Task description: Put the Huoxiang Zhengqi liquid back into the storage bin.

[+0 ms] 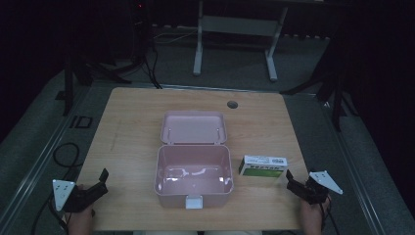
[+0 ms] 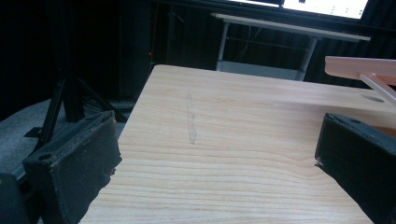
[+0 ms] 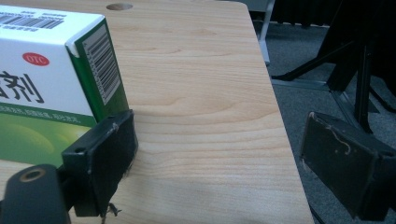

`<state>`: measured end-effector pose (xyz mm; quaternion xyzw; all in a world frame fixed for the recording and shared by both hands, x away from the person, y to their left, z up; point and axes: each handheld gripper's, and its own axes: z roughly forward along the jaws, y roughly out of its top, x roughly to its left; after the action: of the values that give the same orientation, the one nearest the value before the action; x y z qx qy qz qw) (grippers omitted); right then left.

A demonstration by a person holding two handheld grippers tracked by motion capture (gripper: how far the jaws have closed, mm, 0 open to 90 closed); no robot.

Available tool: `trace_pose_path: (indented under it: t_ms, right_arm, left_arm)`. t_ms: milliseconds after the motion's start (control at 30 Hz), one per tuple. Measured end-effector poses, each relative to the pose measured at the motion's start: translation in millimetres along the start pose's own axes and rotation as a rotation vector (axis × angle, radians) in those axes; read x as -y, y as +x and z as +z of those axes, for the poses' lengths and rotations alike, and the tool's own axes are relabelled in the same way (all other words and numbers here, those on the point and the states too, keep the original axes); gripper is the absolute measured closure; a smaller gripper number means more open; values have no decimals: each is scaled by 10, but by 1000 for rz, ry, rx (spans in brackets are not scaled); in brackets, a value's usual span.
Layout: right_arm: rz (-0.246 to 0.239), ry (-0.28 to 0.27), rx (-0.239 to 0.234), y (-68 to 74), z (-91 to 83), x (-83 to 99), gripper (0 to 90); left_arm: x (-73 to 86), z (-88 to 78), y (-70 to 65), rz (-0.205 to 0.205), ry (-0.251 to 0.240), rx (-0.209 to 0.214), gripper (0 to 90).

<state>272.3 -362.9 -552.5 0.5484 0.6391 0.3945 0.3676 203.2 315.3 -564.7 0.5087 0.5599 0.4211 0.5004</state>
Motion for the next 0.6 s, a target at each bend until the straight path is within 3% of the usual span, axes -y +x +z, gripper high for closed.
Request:
trace_pose_path:
  t_ms: [200,333,467,533,600]
  right_arm:
    - [14,28,-9,-13,21,-10,103]
    - [-15,46,-25,23,38,-18,103]
    - [-9,130,-26,31,73,-108,103]
    - [-22,155,-33,21,77,-160,103]
    - [-43,214,-37,0,93,-209,103]
  left_arm:
    - [0,-2,6,-4,1,1,3]
    - [-1,-2,8,-6,2,2,3]
    - [-2,-1,5,-1,5,0,3]
    - [-1,-3,6,-2,4,1,3]
    - [-2,-2,5,-2,5,0,3]
